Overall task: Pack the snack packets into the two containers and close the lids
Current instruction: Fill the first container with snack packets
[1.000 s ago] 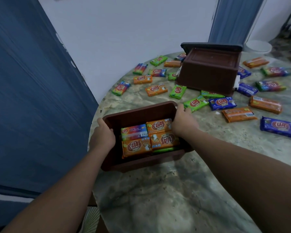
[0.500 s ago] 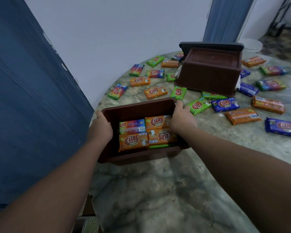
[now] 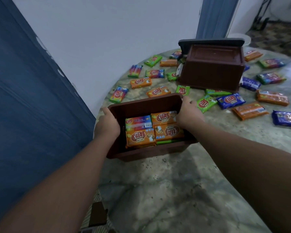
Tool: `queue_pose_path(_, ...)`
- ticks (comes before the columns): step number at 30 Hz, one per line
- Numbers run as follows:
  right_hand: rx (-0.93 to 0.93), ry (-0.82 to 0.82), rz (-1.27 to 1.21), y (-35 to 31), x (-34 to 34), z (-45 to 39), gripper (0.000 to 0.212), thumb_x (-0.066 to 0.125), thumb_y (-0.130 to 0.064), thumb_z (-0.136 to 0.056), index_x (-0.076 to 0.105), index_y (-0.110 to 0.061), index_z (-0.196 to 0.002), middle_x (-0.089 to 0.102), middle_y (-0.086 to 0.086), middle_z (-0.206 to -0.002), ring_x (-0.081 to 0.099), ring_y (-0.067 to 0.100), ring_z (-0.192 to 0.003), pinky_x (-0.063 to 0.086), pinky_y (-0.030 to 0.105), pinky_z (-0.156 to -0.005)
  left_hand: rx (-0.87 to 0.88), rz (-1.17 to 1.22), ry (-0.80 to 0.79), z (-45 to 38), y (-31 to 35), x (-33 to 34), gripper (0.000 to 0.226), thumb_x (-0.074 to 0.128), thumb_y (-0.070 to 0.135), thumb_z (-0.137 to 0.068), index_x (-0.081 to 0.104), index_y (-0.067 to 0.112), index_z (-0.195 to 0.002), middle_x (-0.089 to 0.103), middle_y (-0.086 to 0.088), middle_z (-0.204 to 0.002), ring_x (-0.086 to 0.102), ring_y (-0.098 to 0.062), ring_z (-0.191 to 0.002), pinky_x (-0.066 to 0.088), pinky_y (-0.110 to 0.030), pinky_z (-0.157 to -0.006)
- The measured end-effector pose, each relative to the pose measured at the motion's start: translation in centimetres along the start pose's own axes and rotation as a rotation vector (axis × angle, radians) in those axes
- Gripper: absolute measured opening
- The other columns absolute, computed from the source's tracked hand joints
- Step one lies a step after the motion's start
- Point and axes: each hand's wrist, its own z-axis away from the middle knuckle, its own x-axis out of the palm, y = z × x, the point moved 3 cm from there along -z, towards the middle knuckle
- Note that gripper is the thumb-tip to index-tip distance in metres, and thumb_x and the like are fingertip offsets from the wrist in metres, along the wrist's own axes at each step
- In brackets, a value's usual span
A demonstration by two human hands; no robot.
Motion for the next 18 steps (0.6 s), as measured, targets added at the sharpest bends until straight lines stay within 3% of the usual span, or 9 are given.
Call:
queue_pose_path(5, -0.009, 0.0, 0.0, 0.2, 0.1, -0.1, 0.055, 0.057, -0.013, -0.095, 0.031, -0.015, -0.144, 0.043, 0.02, -0.14, 0.056, 0.044, -0.12, 0.053, 0.052, -0.092, -0.005, 0.016, -0.008, 0.3, 0.1, -0.2, 0.049, 0.051, 0.021, -0.102, 0.027, 0.007, -0.142, 0.061, -0.022, -0.118, 0.063, -0.039, -0.102, 0.05, -0.045, -0.07)
queue_pose_path(9, 0.003, -0.025, -0.028, 0.3, 0.1, -0.2, 0.061, 0.056, -0.025, -0.097, 0.027, -0.014, -0.149, 0.036, 0.021, -0.148, 0.038, 0.043, -0.136, 0.04, 0.054, -0.107, -0.013, -0.016, -0.029, 0.7, 0.6, -0.9, 0.051, 0.049, 0.027, -0.101, 0.03, 0.007, -0.143, 0.045, -0.023, -0.135, 0.052, -0.041, -0.118, 0.049, -0.049, -0.085)
queue_pose_path(12, 0.032, 0.048, -0.003, -0.2, -0.6, -0.3, 0.064, 0.046, -0.05, -0.099, 0.03, -0.015, -0.15, 0.03, 0.019, -0.153, 0.028, 0.042, -0.141, 0.03, 0.056, -0.112, 0.05, -0.094, 0.113, 1.0, 1.3, -2.4, 0.054, 0.045, 0.042, -0.098, 0.042, 0.007, -0.139, 0.041, -0.02, -0.136, 0.041, -0.037, -0.121, 0.043, -0.046, -0.091)
queue_pose_path(15, -0.075, 0.184, -0.033, -1.9, -1.4, -1.7, 0.059, 0.043, -0.055, -0.1, 0.039, -0.017, -0.145, 0.035, 0.017, -0.147, 0.032, 0.041, -0.136, 0.029, 0.054, -0.11, 0.21, -0.012, 0.284, -0.2, 3.3, -4.5, 0.051, 0.046, 0.042, -0.098, 0.049, 0.008, -0.135, 0.046, -0.02, -0.13, 0.043, -0.036, -0.117, 0.04, -0.046, -0.092)
queue_pose_path(18, -0.202, 0.194, -0.033, -4.1, -1.8, -3.9, 0.046, 0.045, -0.049, -0.1, 0.05, -0.021, -0.136, 0.042, 0.014, -0.139, 0.039, 0.038, -0.127, 0.035, 0.05, -0.107, 0.206, 0.093, 0.146, -3.8, 5.8, -5.4, 0.041, 0.041, 0.041, -0.1, 0.054, 0.012, -0.126, 0.053, -0.018, -0.125, 0.046, -0.037, -0.117, 0.042, -0.046, -0.092)
